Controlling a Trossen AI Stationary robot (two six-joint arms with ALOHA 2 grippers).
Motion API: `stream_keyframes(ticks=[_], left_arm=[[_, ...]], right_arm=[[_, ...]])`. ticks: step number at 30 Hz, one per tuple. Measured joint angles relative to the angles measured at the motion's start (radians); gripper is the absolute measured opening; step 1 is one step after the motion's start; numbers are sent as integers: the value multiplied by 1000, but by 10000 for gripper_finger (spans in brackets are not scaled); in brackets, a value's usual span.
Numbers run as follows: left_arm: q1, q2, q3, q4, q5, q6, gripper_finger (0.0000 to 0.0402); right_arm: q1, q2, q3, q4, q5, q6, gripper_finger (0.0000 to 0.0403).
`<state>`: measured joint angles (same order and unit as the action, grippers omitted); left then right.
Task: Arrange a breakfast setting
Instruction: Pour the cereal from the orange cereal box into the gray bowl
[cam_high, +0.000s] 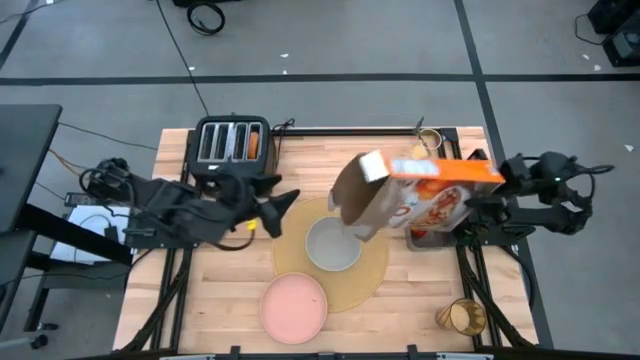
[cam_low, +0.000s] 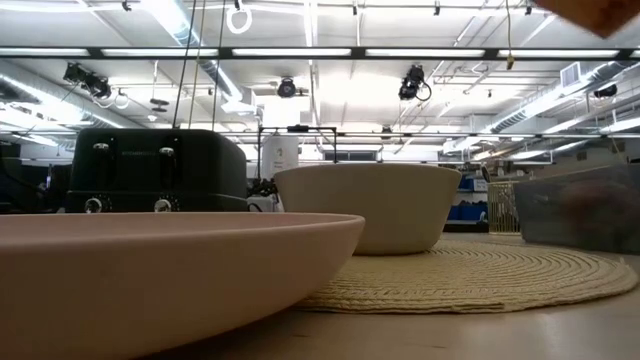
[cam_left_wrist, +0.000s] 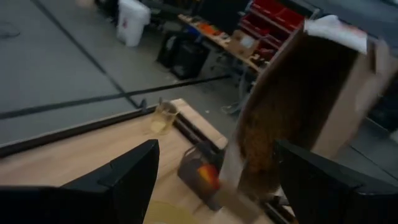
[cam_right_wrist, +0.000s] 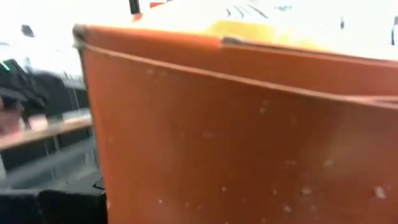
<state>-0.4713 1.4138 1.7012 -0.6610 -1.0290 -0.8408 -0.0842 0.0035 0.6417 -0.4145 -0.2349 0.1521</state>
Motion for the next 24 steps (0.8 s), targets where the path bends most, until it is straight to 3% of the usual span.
stream_keyframes(ticks=[7,16,24], left_arm=[[35,74,0,-20,35,-64,314],[31,107,0,-30,35,-99,314],[31,112,0,-34,33,-107,314]], right_arm=[[0,5,-16,-117,-79,-59,311],[0,9,-22,-209,-33,-109,310],[0,34,-47,-191,-26,-139,309]])
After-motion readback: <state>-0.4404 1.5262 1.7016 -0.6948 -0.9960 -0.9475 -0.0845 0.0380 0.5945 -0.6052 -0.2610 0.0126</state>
